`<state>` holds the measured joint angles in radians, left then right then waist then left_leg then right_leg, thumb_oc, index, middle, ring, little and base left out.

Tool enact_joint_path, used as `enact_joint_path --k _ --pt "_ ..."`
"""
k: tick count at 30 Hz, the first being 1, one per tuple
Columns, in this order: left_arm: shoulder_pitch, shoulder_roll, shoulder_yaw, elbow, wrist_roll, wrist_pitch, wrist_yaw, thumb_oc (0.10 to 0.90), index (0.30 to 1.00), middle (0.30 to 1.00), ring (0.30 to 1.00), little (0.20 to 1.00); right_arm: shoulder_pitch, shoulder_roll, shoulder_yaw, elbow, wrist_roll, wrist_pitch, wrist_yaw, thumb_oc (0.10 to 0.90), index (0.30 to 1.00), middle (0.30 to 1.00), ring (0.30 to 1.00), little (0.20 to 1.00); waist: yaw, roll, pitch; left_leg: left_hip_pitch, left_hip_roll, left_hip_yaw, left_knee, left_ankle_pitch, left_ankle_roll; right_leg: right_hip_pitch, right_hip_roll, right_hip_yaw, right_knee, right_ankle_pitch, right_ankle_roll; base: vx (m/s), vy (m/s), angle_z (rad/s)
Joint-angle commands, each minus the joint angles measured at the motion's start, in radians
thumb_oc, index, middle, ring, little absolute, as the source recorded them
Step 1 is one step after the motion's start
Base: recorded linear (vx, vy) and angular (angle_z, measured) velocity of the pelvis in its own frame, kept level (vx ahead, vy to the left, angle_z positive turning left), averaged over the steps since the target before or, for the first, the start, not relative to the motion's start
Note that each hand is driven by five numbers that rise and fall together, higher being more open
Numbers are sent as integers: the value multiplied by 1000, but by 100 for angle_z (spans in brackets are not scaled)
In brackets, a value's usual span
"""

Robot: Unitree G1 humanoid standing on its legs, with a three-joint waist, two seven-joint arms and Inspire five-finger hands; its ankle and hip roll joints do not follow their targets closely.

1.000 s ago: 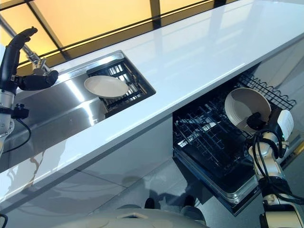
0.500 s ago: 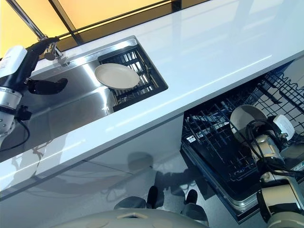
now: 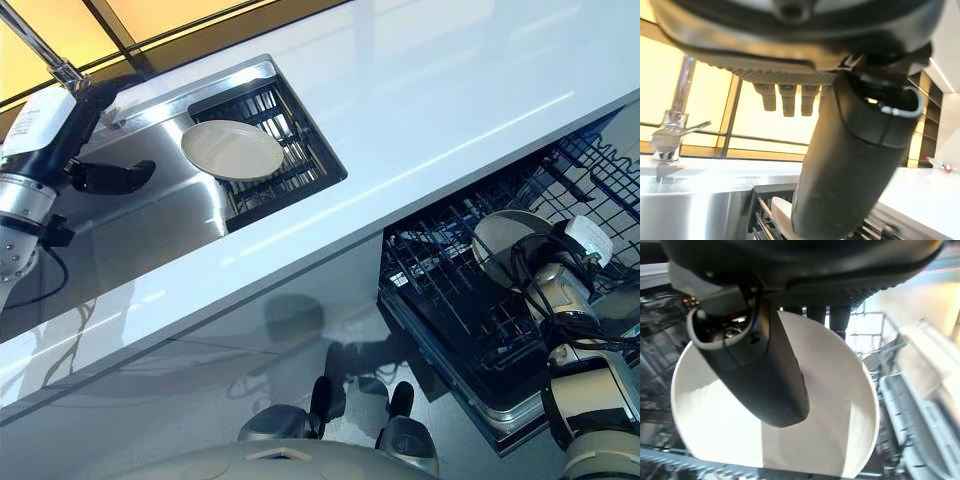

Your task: Pick up plates and place into dishwasher.

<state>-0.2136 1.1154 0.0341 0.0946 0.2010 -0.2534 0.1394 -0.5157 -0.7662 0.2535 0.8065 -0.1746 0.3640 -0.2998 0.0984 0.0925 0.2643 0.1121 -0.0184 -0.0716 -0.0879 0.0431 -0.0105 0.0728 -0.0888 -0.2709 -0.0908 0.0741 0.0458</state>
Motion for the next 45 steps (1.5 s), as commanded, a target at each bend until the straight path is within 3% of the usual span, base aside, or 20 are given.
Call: enact_joint_path --k 1,10,22,24,25,26,27,35,45 --pt "-119 88 38 28 37 -50 52 800 900 900 900 900 -125 -127 51 -138 67 -141 -120 800 900 900 900 900 -16 12 -43 -70 -53 53 78 -80 -1 -14 70 19 176 -209 -34 -24 3 -5" --pt "-128 67 10 35 28 -40 -8 800 900 900 900 900 -78 -95 -58 -320 181 -268 -131 800 900 900 900 900 -46 29 -40 -62 -60 72 74 -83 -2 -11 73 30 166 -204 -27 -19 9 -4" --pt "-81 116 -32 75 308 20 -148 800 900 900 900 900 61 -73 -193 -591 252 -356 -135 800 900 900 900 900 -82 20 -70 -29 -77 79 80 -110 15 12 80 64 138 -189 -9 -3 25 -10" --pt "-73 128 -36 86 345 28 -176 504 646 646 646 604 78 -73 -213 -635 263 -361 -131 800 900 900 900 900 -87 18 -74 -22 -79 81 78 -114 18 16 82 71 132 -186 -6 -5 27 -17" --pt "-72 135 -40 92 364 31 -187 298 469 469 469 398 83 -75 -219 -649 273 -368 -129 800 900 900 900 900 -89 16 -75 -19 -80 82 77 -116 20 18 83 73 130 -185 -4 -17 32 -20" --pt "-73 144 -47 99 388 36 -193 226 408 408 408 326 85 -76 -223 -660 275 -378 -131 800 900 900 900 900 -91 15 -77 -17 -81 83 76 -117 21 19 83 75 127 -184 -3 -28 35 -21" --pt "-79 154 -57 112 408 35 -208 100 300 300 300 200 84 -79 -226 -671 280 -387 -131 800 900 900 900 900 -93 14 -80 -14 -82 85 74 -119 23 21 83 78 124 -182 -1 -35 36 -17" --pt "-78 200 -69 145 510 39 -194 100 300 300 300 200 117 -82 -264 -764 304 -454 -146 800 900 900 900 900 -102 6 -98 -1 -86 98 67 -127 32 33 88 91 102 -174 6 -40 34 -12" --pt "8 226 59 128 616 94 19 100 300 300 300 200 189 -69 -366 -901 293 -567 -211 800 900 900 900 900 -103 -6 -125 14 -84 106 46 -127 37 45 97 103 79 -168 11 -34 21 -5"
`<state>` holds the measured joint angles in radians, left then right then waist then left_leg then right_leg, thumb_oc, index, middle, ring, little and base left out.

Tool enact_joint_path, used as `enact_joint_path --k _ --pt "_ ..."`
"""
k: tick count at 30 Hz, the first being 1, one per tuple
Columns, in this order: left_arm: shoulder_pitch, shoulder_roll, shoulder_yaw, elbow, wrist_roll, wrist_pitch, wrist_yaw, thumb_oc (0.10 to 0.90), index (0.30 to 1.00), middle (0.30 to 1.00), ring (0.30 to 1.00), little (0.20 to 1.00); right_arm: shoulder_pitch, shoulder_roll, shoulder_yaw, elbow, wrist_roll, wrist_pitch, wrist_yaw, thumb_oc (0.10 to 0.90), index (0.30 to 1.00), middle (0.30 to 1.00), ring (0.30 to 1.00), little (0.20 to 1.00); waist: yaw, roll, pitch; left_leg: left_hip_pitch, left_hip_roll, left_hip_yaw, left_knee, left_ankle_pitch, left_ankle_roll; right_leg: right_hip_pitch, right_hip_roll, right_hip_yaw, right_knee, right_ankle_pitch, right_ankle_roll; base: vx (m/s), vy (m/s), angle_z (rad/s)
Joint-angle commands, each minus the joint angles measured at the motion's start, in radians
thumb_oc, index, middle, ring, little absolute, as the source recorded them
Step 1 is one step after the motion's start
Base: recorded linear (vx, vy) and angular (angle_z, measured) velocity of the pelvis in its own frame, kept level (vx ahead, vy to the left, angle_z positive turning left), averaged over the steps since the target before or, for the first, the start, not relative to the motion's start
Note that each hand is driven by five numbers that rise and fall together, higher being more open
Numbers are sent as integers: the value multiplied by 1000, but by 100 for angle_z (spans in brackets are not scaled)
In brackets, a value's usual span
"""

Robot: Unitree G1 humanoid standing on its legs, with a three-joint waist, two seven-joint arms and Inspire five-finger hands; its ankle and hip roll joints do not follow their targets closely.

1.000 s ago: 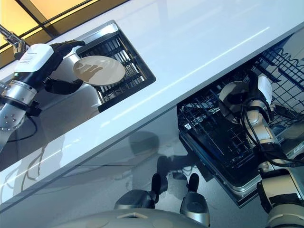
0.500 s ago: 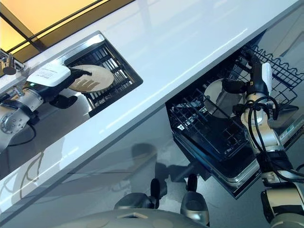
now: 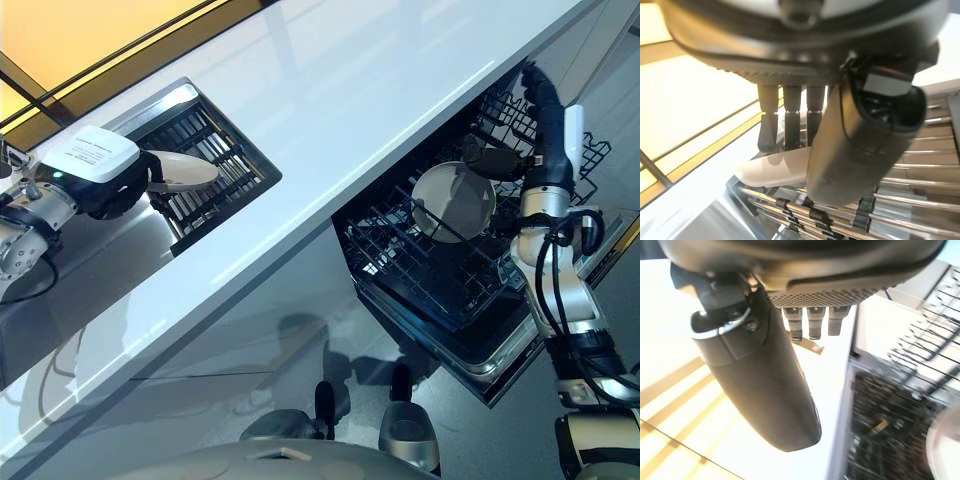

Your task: Pick up plates and place into dishwasher.

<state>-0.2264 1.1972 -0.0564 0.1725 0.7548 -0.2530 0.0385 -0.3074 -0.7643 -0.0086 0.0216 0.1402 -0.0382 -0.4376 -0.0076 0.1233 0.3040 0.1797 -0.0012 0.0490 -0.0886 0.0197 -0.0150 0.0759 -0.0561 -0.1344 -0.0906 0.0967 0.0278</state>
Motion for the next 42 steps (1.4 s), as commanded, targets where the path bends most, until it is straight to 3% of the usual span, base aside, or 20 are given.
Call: enact_joint_path --k 1,5,10,15,18,21,24,28,42 --pt "33 150 164 47 64 104 140 100 300 300 300 200 -14 -72 -112 -128 -21 -172 -78 800 900 900 900 900 3 -37 -168 -54 -101 -14 45 -104 41 42 65 -33 77 -191 29 -32 14 -2" --pt "76 162 237 20 7 158 242 100 300 300 300 200 1 -78 -140 -181 -19 -200 -97 800 900 900 900 900 7 -43 -178 -52 -101 -13 44 -106 42 44 66 -35 78 -195 28 -16 2 0" --pt "110 131 336 -45 -95 165 380 100 300 300 300 200 11 -68 -165 -242 6 -246 -72 800 900 900 900 900 16 -53 -195 -49 -99 -16 34 -104 40 46 67 -41 77 -199 28 -26 -1 0" --pt "110 59 414 -182 -140 125 512 100 300 300 300 200 -2 -37 -140 -314 -24 -272 11 800 900 900 900 900 25 -65 -215 -46 -97 -24 21 -98 35 49 69 -47 79 -205 26 0 0 0" --pt "88 37 407 -230 -127 98 540 100 300 300 300 200 -24 -33 -110 -335 -31 -278 59 800 900 900 900 900 25 -69 -220 -45 -96 -27 16 -96 34 48 69 -50 83 -207 25 0 0 0" --pt "23 1 361 -317 -147 23 566 100 300 300 300 200 -76 -39 -40 -358 -112 -278 173 800 900 900 900 900 31 -76 -228 -45 -94 -34 12 -93 29 47 67 -56 88 -210 26 -38 12 1" --pt "-46 -32 304 -385 -184 -39 545 100 300 300 300 200 -130 -68 23 -365 -171 -252 214 800 900 900 900 900 36 -84 -237 -45 -92 -34 7 -89 25 51 66 -64 88 -212 25 -7 1 2" --pt "-117 -82 232 -433 -201 -102 515 100 300 300 300 200 -179 -82 79 -361 -252 -266 233 800 900 900 900 900 36 -91 -243 -43 -85 -23 3 -87 21 55 66 -77 89 -212 27 -16 4 7" --pt "-277 -169 19 -453 -322 -163 296 100 300 300 300 200 -328 -129 223 -362 -492 -318 183 800 900 900 900 900 37 -98 -246 -39 -84 -28 2 -84 25 54 66 -78 104 -212 33 -1 1 1"
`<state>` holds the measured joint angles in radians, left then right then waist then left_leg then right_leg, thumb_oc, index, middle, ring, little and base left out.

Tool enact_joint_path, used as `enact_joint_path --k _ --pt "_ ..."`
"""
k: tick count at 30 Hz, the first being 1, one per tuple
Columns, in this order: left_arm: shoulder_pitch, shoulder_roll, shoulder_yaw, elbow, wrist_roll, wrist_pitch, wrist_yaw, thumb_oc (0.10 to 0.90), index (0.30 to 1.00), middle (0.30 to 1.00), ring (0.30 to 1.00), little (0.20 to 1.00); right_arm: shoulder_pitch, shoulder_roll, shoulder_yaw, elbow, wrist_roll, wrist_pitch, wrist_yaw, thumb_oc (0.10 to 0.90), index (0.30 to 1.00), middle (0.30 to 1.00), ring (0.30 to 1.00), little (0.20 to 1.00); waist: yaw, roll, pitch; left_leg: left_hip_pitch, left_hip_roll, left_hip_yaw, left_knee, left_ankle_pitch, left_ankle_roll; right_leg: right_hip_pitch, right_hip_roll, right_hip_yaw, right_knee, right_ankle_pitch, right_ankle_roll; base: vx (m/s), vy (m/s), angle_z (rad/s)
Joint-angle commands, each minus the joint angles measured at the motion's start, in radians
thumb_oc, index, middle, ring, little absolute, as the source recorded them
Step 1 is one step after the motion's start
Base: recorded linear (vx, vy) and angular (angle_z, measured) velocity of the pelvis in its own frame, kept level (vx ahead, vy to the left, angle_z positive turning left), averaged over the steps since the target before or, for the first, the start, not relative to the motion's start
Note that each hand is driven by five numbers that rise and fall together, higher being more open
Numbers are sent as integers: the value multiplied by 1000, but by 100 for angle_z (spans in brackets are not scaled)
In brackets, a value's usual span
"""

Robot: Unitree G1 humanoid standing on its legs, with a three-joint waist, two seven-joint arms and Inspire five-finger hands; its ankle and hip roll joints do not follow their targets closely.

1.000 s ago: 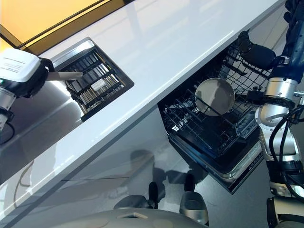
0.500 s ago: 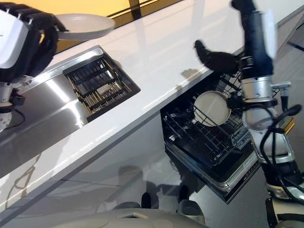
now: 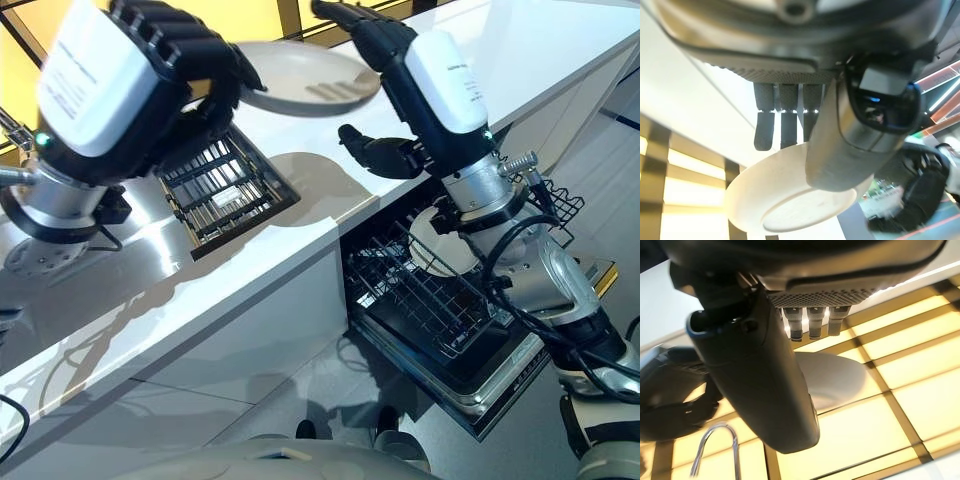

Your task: Pick up plates and place into dishwasher.

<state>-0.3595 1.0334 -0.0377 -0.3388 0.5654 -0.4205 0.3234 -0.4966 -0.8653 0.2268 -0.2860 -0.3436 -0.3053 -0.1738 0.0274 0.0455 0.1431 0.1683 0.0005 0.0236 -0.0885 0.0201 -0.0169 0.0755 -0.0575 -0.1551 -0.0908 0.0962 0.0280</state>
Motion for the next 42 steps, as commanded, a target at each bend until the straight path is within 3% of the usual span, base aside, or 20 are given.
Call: enact_joint_path --k 1,5,8,12,13,14,15,16,20,26,30,31,32,33,34,38,42 --pt "-146 -8 -6 59 -141 1 4 100 300 300 300 200 -143 -33 -9 -56 -20 -57 -78 800 900 900 900 900 1 -20 -85 -28 -85 -3 2 -84 27 54 67 -57 105 -211 34 0 0 0" --pt "-147 -16 -17 52 -178 -17 -33 100 300 300 300 200 -144 -51 0 -70 -50 -73 -48 800 900 900 900 900 1 -21 -87 -28 -86 -4 2 -82 28 53 68 -55 107 -211 36 0 0 0" --pt "-158 -21 -31 47 -208 -34 -43 100 300 300 300 200 -160 -77 25 -73 -34 -65 42 800 900 900 900 900 0 -24 -89 -29 -86 -4 2 -80 28 51 69 -52 107 -209 37 0 0 0" --pt "-169 -21 -35 43 -192 -57 0 100 300 300 300 200 -169 -103 47 -67 61 19 164 800 900 900 900 900 -4 -27 -91 -33 -83 -5 1 -77 26 49 70 -49 106 -207 35 0 0 0" --pt "-169 -19 -35 46 -194 -68 9 100 300 300 300 200 -167 -106 47 -60 74 52 180 753 860 860 860 853 -5 -27 -92 -34 -83 -6 1 -75 25 48 71 -49 107 -206 35 0 0 0" --pt "-168 -21 -34 45 -193 -74 19 100 300 300 300 200 -161 -104 45 -57 76 80 185 561 695 695 695 661 -6 -28 -91 -34 -83 -6 1 -75 25 48 71 -47 107 -205 35 0 0 0" --pt "-164 -24 -33 42 -189 -82 35 100 300 300 300 200 -147 -98 41 -50 81 125 185 284 458 458 458 384 -8 -28 -90 -34 -83 -6 1 -74 24 48 71 -46 107 -204 34 0 0 0" --pt "-162 -28 -32 42 -194 -94 42 100 300 300 300 200 -138 -90 37 -38 76 151 185 100 300 300 300 200 -9 -28 -89 -34 -83 -7 1 -74 24 47 72 -44 107 -204 34 0 0 0" --pt "-154 -51 -30 30 -202 -134 70 100 300 300 300 200 -105 -57 24 -8 28 258 168 100 300 300 300 200 -13 -29 -84 -33 -83 -10 1 -75 24 48 74 -40 105 -201 33 0 0 0" --pt "-129 -95 -20 6 -185 -187 121 100 300 300 300 200 -60 -19 2 55 -52 333 99 100 300 300 300 200 -15 -27 -80 -36 -81 -14 1 -74 23 48 78 -30 100 -198 33 0 0 0" --pt "-121 -112 -14 -1 -207 -173 100 100 300 300 300 200 -59 -4 0 83 -52 347 60 100 300 300 300 200 -11 -27 -79 -39 -81 -19 1 -73 21 50 78 -31 96 -197 32 -1 0 1" --pt "-114 -120 -12 0 -215 -136 83 100 300 300 300 200 -55 5 -2 96 -42 336 28 100 300 300 300 200 -8 -25 -78 -40 -81 -22 1 -71 20 51 77 -34 95 -195 31 -4 1 3" --pt "-112 -120 -13 2 -226 -124 76 136 331 331 331 236 -54 6 -3 97 -36 334 17 100 300 300 300 200 -8 -25 -78 -40 -81 -22 1 -71 20 51 77 -35 94 -195 32 -2 0 5" --pt "-104 -122 -10 7 -253 -101 60 245 425 425 425 345 -49 9 -11 97 -22 328 -4 100 300 300 300 200 -6 -25 -76 -40 -81 -24 1 -70 20 52 77 -37 94 -195 32 -1 0 8" --pt "-87 -128 -4 17 -291 -59 29 800 900 900 900 900 -40 18 -24 101 -1 303 -45 100 300 300 300 200 -3 -24 -75 -40 -81 -27 1 -70 20 53 77 -39 93 -195 32 -2 -1 9" --pt "-44 -155 15 72 -390 28 -59 800 900 900 900 900 -25 50 -67 122 1 243 -176 100 300 300 300 200 6 -21 -70 -39 -82 -31 1 -71 22 55 76 -45 92 -195 33 -2 -3 11" --pt "1 -151 48 151 -424 129 -70 800 900 900 900 900 2 53 -125 147 -42 203 -299 100 300 300 300 200 7 -16 -65 -35 -83 -32 1 -73 27 59 77 -41 88 -195 35 0 -1 1"
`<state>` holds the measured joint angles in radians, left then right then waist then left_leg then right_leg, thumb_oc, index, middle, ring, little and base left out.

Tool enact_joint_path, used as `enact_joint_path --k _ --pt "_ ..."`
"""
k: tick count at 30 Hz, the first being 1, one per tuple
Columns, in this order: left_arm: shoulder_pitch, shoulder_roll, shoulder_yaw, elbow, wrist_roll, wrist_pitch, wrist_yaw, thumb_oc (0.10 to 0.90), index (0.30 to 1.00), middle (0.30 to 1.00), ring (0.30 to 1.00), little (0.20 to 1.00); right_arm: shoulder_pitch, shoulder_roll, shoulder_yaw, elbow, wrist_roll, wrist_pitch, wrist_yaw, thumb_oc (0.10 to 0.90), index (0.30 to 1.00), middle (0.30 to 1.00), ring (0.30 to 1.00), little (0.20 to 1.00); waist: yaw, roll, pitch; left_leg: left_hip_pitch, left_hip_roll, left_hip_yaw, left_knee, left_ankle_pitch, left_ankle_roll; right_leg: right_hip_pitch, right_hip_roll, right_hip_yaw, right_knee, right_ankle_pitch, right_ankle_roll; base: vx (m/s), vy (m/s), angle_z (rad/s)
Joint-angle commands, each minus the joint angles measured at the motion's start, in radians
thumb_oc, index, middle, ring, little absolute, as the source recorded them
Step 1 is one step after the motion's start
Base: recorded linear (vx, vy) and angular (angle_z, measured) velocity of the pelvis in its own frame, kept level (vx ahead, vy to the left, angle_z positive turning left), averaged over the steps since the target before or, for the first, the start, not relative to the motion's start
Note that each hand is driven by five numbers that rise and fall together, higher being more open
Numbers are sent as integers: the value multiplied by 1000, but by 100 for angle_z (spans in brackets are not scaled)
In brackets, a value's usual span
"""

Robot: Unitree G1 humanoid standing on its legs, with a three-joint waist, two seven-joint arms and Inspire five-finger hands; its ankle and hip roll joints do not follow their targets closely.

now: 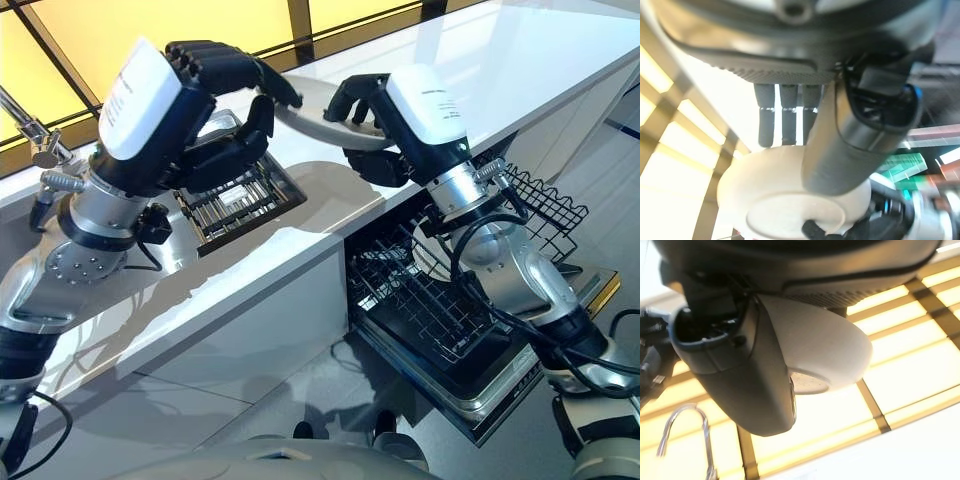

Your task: Pick up plates and place into dishwasher.

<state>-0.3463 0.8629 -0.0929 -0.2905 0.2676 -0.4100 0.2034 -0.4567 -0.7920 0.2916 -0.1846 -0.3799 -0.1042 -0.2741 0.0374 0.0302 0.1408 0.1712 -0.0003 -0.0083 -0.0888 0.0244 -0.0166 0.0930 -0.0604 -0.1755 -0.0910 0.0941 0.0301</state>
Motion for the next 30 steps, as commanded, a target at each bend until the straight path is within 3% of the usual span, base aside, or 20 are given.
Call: enact_joint_path --k 1,5,10,13,17,19,22,25,30 --pt "1 20 116 118 -118 131 51 800 900 900 900 900 -29 -22 -205 54 -20 0 -215 100 300 300 300 200 -2 0 -62 -37 -82 1 2 -77 28 42 80 -19 87 -193 33 0 0 0" --pt "52 64 183 188 -38 205 115 800 900 900 900 900 18 -54 -278 92 -37 17 -276 100 300 300 300 200 -6 1 -62 -35 -82 5 2 -79 31 43 81 -14 85 -194 32 0 0 0" --pt "100 98 246 282 -90 248 162 800 900 900 900 900 80 -85 -347 139 -20 48 -351 100 300 300 300 200 -19 1 -63 -32 -83 15 2 -82 34 46 84 -1 72 -188 31 0 0 0" --pt "130 74 270 310 -106 271 165 800 900 900 900 900 125 -63 -396 159 47 44 -400 100 300 300 300 200 -28 1 -62 -29 -82 21 2 -85 34 47 85 6 67 -185 33 21 2 0" --pt "166 31 287 330 -111 296 158 800 900 900 900 900 190 4 -459 150 265 -34 -413 100 300 300 300 200 -39 4 -59 -25 -82 28 2 -87 37 46 86 15 67 -183 35 13 9 -2" --pt "195 -6 293 354 -121 284 166 800 900 900 900 900 233 73 -483 143 424 -112 -362 100 300 300 300 200 -47 7 -55 -22 -84 28 2 -88 40 42 85 20 72 -183 36 29 26 -3" --pt "235 -57 302 368 -140 272 174 800 900 900 900 900 299 159 -495 132 580 -170 -235 100 300 300 300 200 -56 10 -50 -19 -84 36 2 -89 42 39 83 23 78 -184 38 31 29 -4" --pt "280 -101 323 367 -147 278 174 800 900 900 900 900 368 225 -500 113 600 -198 -106 100 300 300 300 200 -69 11 -46 -18 -84 43 2 -89 47 33 82 25 85 -187 39 33 24 -15" --pt "338 -135 361 376 -155 284 179 800 900 900 900 900 463 257 -508 73 547 -202 47 100 300 300 300 200 -92 11 -34 -18 -85 58 2 -89 53 19 80 33 98 -189 40 19 10 -6"
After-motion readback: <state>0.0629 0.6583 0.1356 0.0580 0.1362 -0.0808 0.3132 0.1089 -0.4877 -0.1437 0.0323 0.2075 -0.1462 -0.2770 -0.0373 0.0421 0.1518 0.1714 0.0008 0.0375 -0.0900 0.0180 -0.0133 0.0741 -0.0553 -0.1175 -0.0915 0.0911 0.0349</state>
